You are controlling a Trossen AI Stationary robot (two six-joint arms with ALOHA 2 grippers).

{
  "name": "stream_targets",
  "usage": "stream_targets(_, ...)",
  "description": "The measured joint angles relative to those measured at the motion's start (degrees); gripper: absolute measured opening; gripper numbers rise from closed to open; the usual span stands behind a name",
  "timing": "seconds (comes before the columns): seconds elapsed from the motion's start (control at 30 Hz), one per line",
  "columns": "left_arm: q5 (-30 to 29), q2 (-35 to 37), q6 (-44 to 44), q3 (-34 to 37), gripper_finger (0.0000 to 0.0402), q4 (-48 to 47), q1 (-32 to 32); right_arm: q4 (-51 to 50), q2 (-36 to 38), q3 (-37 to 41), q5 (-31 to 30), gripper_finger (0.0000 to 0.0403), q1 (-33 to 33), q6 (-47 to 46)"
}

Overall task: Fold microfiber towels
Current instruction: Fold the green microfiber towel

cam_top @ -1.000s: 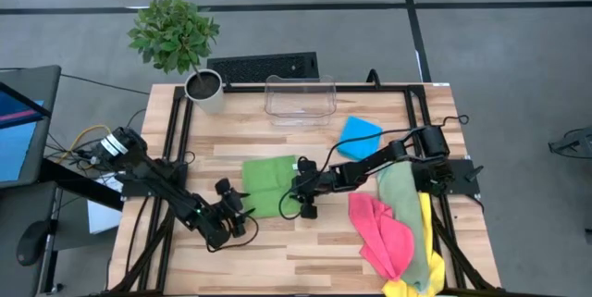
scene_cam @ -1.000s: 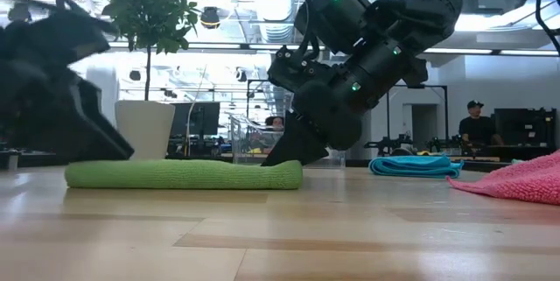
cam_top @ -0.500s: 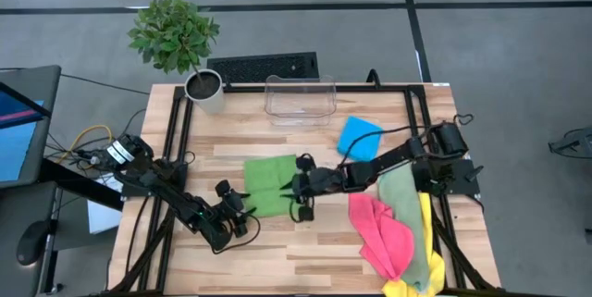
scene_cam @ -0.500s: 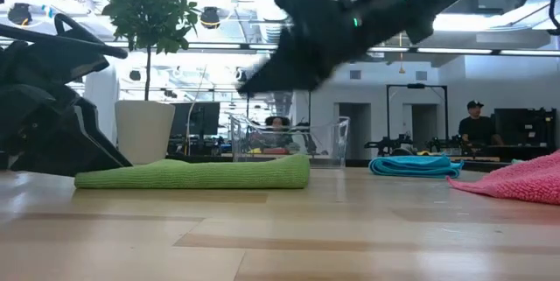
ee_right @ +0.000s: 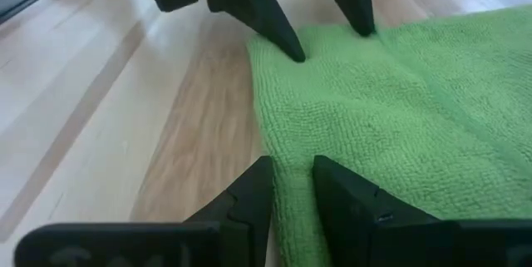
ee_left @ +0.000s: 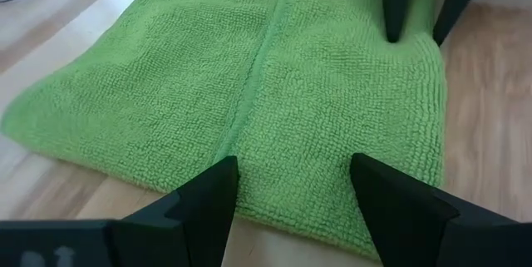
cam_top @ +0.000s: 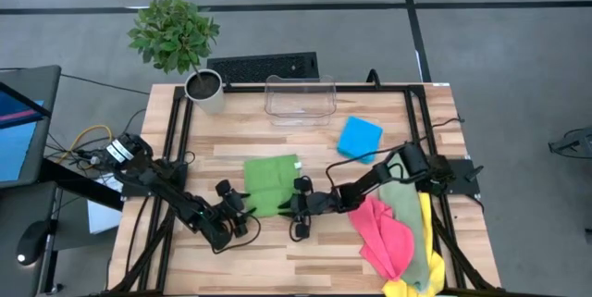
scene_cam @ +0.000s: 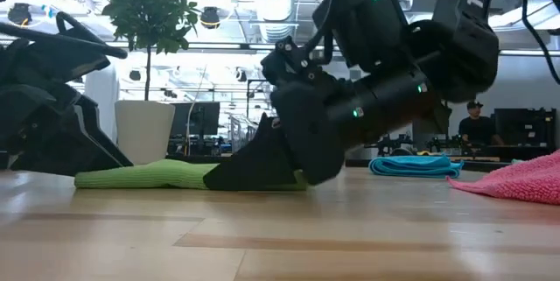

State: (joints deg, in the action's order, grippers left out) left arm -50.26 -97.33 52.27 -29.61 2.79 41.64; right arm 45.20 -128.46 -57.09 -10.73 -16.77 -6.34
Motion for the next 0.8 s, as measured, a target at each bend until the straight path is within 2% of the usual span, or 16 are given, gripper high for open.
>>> stream_targets(0.2, 0.3, 7.5, -4.6, -3.5, 0.0231, -10.4, 0.1, -1.0, 0.6, 0.2, 0.3, 0.0118, 0.0, 1.0)
stream_targets(0.27, -1.2, 10.5, -3.4, -4.6, 0.0231, -15.5, 0.1, -1.2, 0.6, 0.2, 0.3, 0.0118, 0.0, 1.2)
stream_targets(0.33, -4.6, 13.3, -1.7, -5.1, 0.0231, -15.7, 0.2, -1.2, 0.6, 0.2, 0.3, 0.0118, 0.0, 1.2)
stream_targets(0.43, -10.3, 14.3, -3.2, -3.7, 0.0231, -5.6, 1.1, -1.2, 0.6, 0.2, 0.3, 0.0118, 0.0, 1.2)
stream_targets(0.57, -9.4, 8.0, -10.1, -0.3, 0.0215, 12.6, 1.9, -1.2, 0.6, 0.2, 0.3, 0.0118, 0.0, 1.3)
stream_targets(0.67, -7.1, 1.1, -12.1, 0.3, 0.0173, 20.5, 1.4, -1.2, 0.6, 0.2, 0.3, 0.0118, 0.0, 1.3)
stream_targets(0.8, -3.8, -5.4, -12.2, -1.1, 0.0089, 23.9, 0.1, -1.3, 0.6, 0.2, 0.3, 0.0118, -0.1, 1.2)
